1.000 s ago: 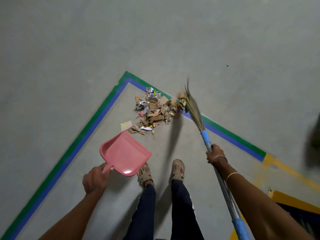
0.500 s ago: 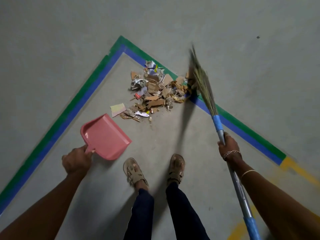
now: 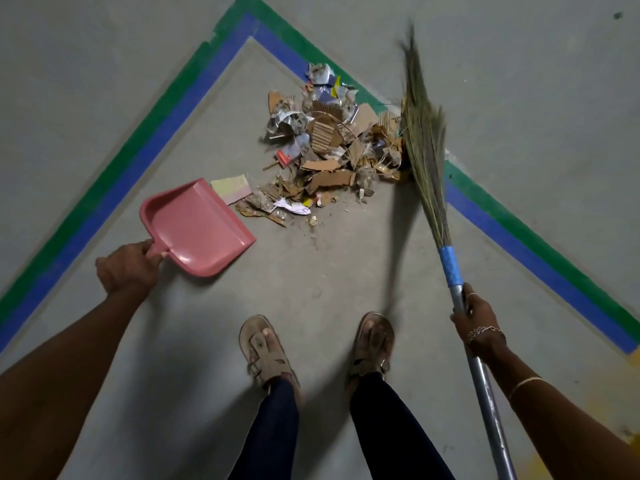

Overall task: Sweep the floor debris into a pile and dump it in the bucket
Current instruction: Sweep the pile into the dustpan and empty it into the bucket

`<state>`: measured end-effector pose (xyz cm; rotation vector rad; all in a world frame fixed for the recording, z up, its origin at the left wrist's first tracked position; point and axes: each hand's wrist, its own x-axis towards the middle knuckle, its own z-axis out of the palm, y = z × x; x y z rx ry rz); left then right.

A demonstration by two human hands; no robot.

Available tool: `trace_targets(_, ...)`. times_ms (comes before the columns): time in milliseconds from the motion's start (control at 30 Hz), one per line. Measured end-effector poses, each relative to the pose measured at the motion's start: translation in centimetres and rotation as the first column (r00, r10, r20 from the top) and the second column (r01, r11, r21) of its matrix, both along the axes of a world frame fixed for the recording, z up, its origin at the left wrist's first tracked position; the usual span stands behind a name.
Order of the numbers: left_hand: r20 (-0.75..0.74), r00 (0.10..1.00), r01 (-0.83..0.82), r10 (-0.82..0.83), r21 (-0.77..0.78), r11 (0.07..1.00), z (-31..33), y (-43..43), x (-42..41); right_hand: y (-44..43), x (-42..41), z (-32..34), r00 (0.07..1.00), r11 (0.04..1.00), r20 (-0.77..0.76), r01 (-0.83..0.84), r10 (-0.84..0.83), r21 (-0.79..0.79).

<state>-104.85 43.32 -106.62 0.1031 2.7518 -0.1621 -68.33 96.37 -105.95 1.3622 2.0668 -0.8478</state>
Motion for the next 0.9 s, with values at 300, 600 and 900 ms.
trace_targets(300,0.090,0.996,0.005,-0.011,0.076,0.997,-2.5,0.6,-2.8,-6.7,-0.9,-2.3,0.993,0.985,-0.009,-0.116,0.116,-0.129)
trace_targets(600,0.135,0.988,-0.089,0.075,0.107,0.990,-4.9,5.7,-2.7,-9.6,-1.1,0.7,0.985,0.993,-0.138,-0.111,0.106,-0.031)
trace_targets(900,0.163,0.981,-0.122,0.100,0.129,0.984,-5.3,5.2,-1.9,-7.0,-3.6,1.2,0.983,0.996,-0.171,-0.055,0.065,0.063)
